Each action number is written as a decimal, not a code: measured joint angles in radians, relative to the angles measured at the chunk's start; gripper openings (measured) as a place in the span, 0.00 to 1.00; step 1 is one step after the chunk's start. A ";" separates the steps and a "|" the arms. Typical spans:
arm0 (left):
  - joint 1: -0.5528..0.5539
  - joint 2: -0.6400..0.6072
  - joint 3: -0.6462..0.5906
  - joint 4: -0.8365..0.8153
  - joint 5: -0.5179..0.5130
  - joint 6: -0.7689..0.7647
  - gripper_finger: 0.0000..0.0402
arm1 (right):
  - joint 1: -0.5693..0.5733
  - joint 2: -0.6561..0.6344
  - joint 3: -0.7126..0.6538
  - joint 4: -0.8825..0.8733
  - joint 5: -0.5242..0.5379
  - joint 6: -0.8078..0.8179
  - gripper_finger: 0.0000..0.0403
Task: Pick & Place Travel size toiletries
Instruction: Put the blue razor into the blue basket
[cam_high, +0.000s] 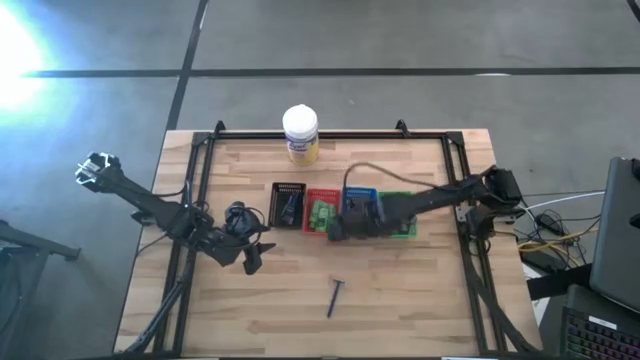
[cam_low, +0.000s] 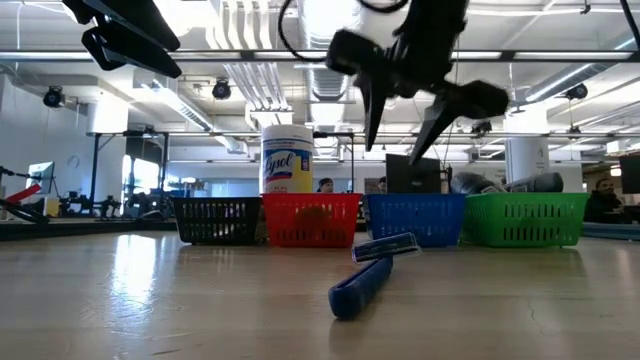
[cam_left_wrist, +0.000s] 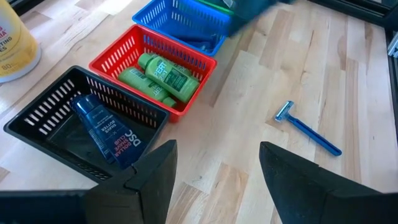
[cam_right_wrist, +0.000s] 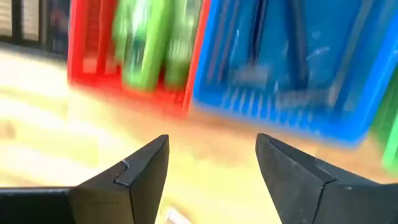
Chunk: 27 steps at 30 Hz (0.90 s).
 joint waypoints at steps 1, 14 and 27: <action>0.000 0.000 0.000 0.000 0.000 0.000 0.58 | 0.026 0.001 0.002 0.000 -0.006 0.034 0.59; 0.000 0.000 0.000 -0.001 0.000 0.019 0.58 | 0.279 0.235 0.098 0.178 -0.120 0.373 0.57; 0.000 0.000 0.000 0.000 0.043 0.019 0.58 | 0.285 0.446 0.342 -0.085 -0.140 0.382 0.56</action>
